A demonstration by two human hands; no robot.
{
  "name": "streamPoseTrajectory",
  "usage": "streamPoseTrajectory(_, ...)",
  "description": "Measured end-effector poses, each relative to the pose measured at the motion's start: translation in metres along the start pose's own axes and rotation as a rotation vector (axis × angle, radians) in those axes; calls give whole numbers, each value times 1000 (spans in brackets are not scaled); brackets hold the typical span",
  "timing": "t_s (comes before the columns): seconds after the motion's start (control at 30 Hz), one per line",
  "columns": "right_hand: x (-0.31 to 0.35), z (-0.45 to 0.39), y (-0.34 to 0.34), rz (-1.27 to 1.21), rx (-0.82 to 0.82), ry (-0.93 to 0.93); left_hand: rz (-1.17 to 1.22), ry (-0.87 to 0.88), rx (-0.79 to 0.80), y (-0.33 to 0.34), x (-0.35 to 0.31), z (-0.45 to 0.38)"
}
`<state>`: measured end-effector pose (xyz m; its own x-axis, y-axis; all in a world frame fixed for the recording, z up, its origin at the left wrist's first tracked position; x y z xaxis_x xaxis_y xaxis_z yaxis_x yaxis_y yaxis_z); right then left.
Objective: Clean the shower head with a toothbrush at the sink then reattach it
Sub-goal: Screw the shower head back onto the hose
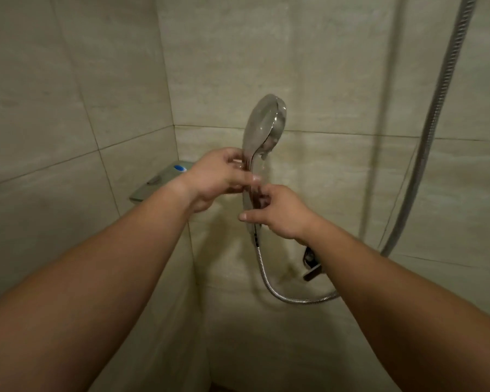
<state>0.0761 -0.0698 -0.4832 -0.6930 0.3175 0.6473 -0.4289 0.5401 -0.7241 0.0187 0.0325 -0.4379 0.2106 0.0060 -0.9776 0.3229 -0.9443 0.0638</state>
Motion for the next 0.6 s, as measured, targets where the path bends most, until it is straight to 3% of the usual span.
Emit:
streamPoseTrajectory(0.1,-6,-7,-17,219,-188,45,-134,110,-71,8,1,-5)
streamPoseTrajectory(0.2,-3,-10,-27,230,-279,16,-166,187,-56,23,-7,-13)
streamPoseTrajectory(0.43,-7,-30,-62,35,-153,-20,-144,250,-3,25,-46,-39)
streamPoseTrajectory(0.6,9,-50,-83,60,-241,-47,33,249,50,27,-66,-58)
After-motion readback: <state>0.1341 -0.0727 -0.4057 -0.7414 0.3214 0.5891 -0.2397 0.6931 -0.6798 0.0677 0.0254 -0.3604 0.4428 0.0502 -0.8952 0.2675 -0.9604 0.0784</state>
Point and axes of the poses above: each hand's wrist, its own z-axis away from the middle knuckle, its own y-axis out of the palm, x = y × z, the point moved 8 cm from there along -z, towards the middle knuckle, and after that the axes turned 15 degrees about z, right-handed, at the moved point
